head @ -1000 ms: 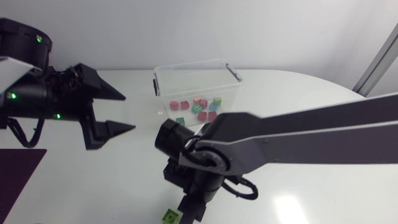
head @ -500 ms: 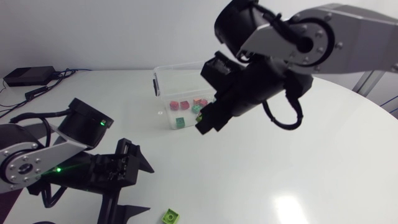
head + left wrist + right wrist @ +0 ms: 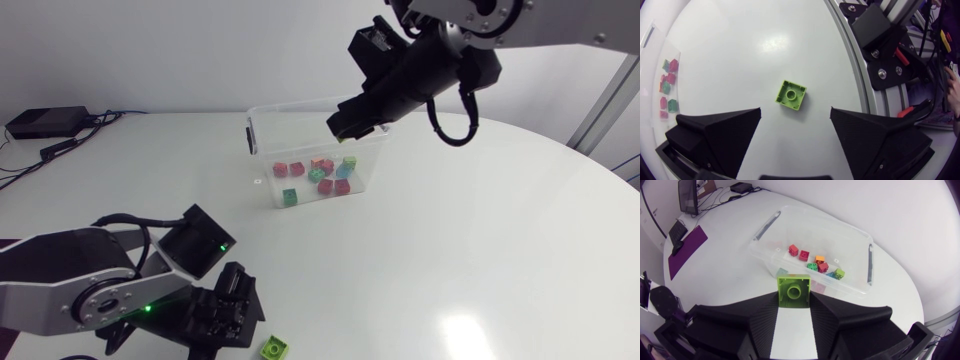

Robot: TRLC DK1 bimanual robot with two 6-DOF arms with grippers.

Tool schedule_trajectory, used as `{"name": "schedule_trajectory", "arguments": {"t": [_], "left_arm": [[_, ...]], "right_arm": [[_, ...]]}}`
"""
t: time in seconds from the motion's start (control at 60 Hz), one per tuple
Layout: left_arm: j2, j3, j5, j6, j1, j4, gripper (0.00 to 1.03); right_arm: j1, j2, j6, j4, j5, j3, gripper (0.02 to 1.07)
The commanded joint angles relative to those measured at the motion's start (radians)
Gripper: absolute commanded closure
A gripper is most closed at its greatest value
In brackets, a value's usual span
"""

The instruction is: Place the duplo bricks in the container

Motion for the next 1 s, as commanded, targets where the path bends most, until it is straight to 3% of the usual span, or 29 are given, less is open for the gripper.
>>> {"name": "schedule_trajectory", "arguments": {"t": [0.0, 0.733, 0.917, 0.983], "left_arm": [[0.043, -0.005, -0.003, -0.012, -0.023, 0.016, 0.09], [0.255, 0.121, -0.023, 0.021, -0.06, 0.024, 0.12], [0.292, 0.13, -0.025, 0.022, -0.068, 0.024, 0.17], [0.304, 0.137, -0.023, 0.024, -0.068, 0.024, 0.23]], "right_arm": [[-0.02, 0.055, 0.0, 0.018, -0.007, 0.047, 0.81], [-0.104, 0.29, 0.0, 0.02, -0.061, 0.274, 0.81], [-0.121, 0.356, 0.0, 0.011, -0.073, 0.357, 0.81], [-0.124, 0.384, 0.0, 0.0, -0.073, 0.4, 0.81]]}}
